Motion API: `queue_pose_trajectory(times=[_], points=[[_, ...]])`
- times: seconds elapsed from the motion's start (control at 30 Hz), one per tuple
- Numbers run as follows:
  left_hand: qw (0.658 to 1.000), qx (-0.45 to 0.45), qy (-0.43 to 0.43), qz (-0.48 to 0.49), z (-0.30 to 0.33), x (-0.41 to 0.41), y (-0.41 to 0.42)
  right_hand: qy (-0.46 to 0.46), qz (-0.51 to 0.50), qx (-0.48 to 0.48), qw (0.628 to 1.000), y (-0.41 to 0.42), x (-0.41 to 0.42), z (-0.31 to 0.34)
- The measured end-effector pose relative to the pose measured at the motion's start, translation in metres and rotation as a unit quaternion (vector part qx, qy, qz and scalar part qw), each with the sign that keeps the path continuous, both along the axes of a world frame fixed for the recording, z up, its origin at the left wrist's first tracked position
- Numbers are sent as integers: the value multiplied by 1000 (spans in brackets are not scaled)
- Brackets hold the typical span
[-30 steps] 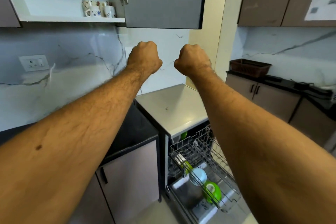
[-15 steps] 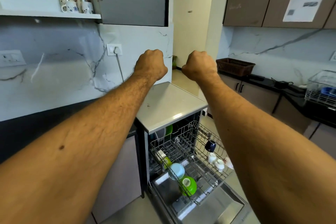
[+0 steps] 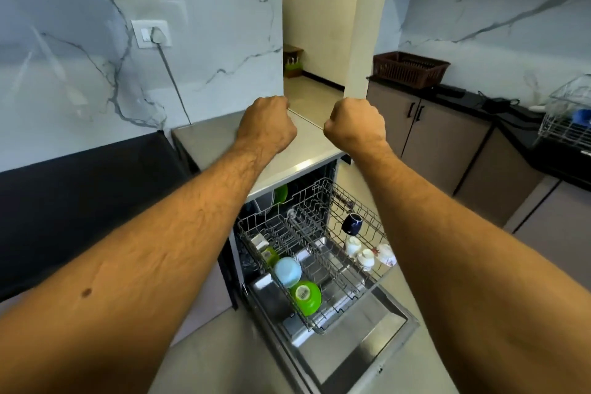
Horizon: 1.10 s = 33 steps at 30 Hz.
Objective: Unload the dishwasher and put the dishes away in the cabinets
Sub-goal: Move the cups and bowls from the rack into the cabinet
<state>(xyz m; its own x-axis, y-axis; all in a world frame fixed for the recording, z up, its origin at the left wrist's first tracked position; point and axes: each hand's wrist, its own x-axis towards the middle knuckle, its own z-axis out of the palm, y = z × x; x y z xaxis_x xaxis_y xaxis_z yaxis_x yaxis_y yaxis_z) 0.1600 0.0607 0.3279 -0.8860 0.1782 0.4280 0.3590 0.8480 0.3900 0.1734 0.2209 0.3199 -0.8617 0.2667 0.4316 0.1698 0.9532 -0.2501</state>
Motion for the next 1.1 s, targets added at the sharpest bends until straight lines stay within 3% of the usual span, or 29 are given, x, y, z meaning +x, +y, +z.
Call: queue_pose_trajectory(times=[0.47,1.0,1.1], points=[[985,-21,-167,-33,-166,-139,49,-121,-31,-60,990,57,-97,-165],[942,-90,-323,-26,-352,-164,58,-283,29,-151,947,81,-123,-342],[930,-103,-353,-14,-387,-160,59,-352,89,-129,923,78,-111,-372]])
